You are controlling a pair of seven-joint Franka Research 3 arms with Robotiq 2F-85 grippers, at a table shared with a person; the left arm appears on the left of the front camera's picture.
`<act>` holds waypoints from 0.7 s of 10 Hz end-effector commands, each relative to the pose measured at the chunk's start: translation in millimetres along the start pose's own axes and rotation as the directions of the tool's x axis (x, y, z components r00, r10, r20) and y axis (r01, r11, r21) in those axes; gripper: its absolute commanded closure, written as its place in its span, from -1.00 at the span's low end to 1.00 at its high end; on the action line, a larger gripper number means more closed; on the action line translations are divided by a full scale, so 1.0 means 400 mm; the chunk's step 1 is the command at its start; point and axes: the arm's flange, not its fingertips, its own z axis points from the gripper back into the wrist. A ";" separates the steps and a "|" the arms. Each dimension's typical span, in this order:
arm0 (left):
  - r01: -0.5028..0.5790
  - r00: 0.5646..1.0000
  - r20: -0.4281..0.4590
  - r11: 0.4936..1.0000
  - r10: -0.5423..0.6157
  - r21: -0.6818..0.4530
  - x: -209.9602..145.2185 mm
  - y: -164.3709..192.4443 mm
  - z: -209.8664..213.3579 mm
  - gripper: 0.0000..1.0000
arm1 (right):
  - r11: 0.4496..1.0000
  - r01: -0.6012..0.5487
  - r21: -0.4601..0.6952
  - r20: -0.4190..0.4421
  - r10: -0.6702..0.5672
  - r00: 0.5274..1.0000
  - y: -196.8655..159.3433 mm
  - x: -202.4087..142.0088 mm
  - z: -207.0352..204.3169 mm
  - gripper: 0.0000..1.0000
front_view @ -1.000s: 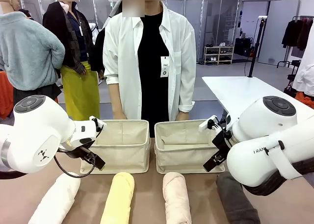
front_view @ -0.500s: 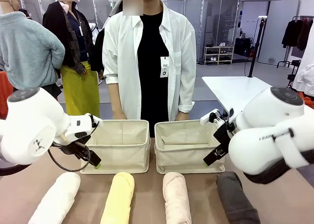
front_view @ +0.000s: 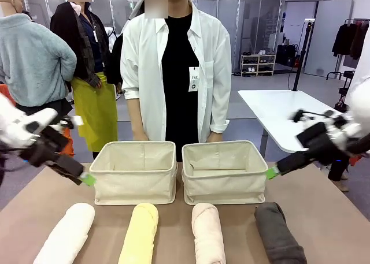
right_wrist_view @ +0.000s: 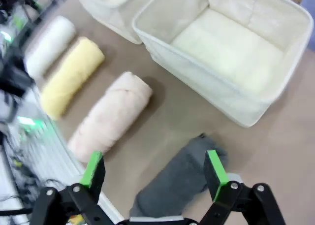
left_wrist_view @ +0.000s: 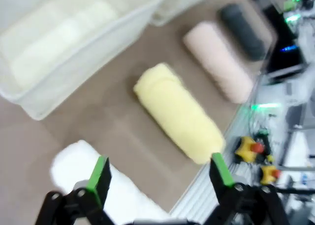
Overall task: Divide the towels into two baskets.
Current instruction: Pick up one hotel-folded towel and place it in the Fabric basket indicated by the person.
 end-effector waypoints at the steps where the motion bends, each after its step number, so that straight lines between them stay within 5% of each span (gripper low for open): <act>1: -0.081 0.993 0.063 0.958 0.103 -0.276 -0.081 0.136 0.087 -1.00 | 0.973 0.155 0.171 0.083 -0.170 0.982 -0.115 -0.055 0.063 -1.00; 4: -0.147 0.929 0.239 0.873 0.284 -0.465 -0.243 0.313 0.187 -1.00 | 0.884 0.308 0.352 0.202 -0.393 0.897 -0.249 -0.171 0.153 -1.00; 7: -0.215 0.804 0.398 0.841 0.441 -0.497 -0.414 0.418 0.307 -1.00 | 0.794 0.495 0.353 0.334 -0.601 0.727 -0.371 -0.367 0.295 -1.00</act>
